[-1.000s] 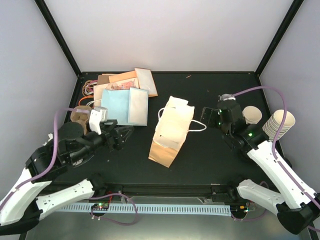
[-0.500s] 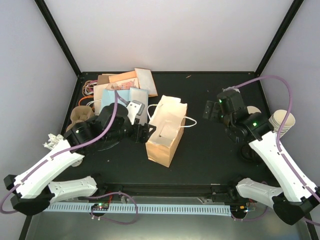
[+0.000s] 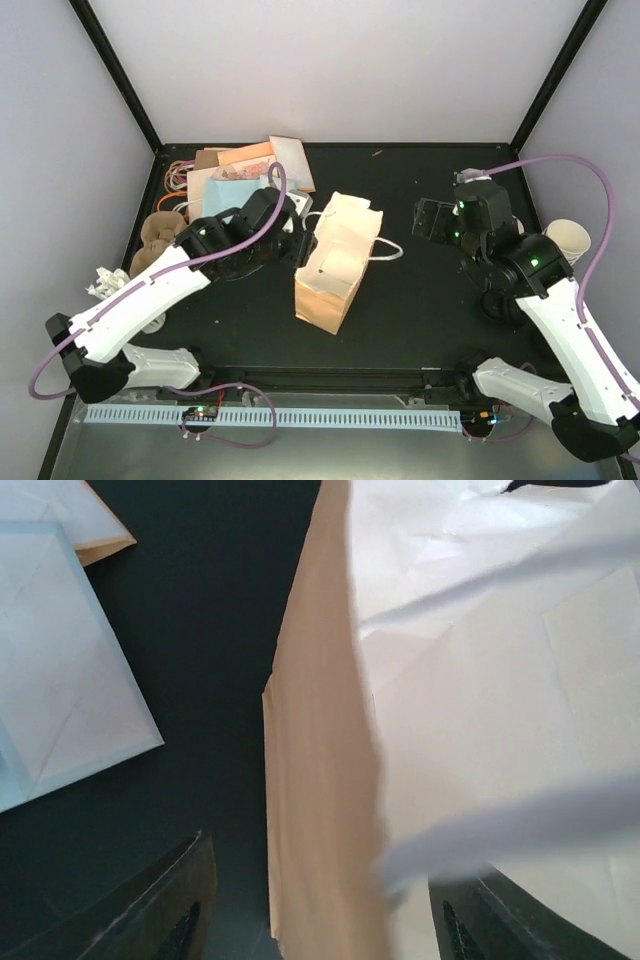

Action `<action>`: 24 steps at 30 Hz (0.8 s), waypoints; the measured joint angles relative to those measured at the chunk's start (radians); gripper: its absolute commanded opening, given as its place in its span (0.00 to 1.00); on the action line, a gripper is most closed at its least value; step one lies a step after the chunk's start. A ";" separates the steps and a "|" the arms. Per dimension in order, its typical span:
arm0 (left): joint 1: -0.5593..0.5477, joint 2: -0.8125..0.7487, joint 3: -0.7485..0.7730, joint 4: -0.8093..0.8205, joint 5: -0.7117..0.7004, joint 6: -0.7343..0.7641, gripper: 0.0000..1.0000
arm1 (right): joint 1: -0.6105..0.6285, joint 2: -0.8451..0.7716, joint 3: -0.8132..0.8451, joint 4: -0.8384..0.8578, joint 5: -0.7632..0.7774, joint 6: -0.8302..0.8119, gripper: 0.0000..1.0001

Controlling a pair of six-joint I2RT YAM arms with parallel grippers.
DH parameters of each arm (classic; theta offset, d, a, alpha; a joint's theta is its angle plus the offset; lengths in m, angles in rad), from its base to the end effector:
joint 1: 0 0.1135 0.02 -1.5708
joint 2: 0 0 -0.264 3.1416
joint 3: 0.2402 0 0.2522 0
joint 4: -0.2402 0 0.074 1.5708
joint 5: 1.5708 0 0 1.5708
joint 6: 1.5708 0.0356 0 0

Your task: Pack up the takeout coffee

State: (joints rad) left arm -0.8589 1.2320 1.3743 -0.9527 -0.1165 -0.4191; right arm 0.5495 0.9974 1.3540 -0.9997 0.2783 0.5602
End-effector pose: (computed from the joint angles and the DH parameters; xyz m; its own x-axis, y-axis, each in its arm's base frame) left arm 0.1610 -0.1802 0.3774 -0.7171 0.2124 -0.6638 0.4465 0.8713 -0.2035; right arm 0.1518 0.0815 0.4121 -0.6004 0.2314 -0.7655 0.0052 0.9583 0.2857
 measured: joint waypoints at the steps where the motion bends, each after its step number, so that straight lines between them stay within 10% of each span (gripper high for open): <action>1: 0.000 0.015 0.014 -0.002 0.000 0.005 0.56 | 0.000 0.003 0.000 0.000 -0.001 -0.003 1.00; 9: 0.000 0.093 0.086 -0.009 0.012 0.035 0.52 | 0.000 0.018 0.000 0.000 0.000 -0.014 1.00; 18: 0.000 0.162 0.162 -0.050 -0.020 0.082 0.03 | 0.000 0.037 -0.008 0.000 0.009 -0.024 1.00; 24: 0.001 0.232 0.240 -0.093 -0.083 0.097 0.02 | 0.000 0.039 -0.009 -0.002 0.017 -0.027 1.00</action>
State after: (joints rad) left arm -0.8581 1.4639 1.6142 -1.0458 -0.1997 -0.3218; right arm 0.5495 1.0359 1.3453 -1.0016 0.2951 0.5327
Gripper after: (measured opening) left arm 0.022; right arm 0.999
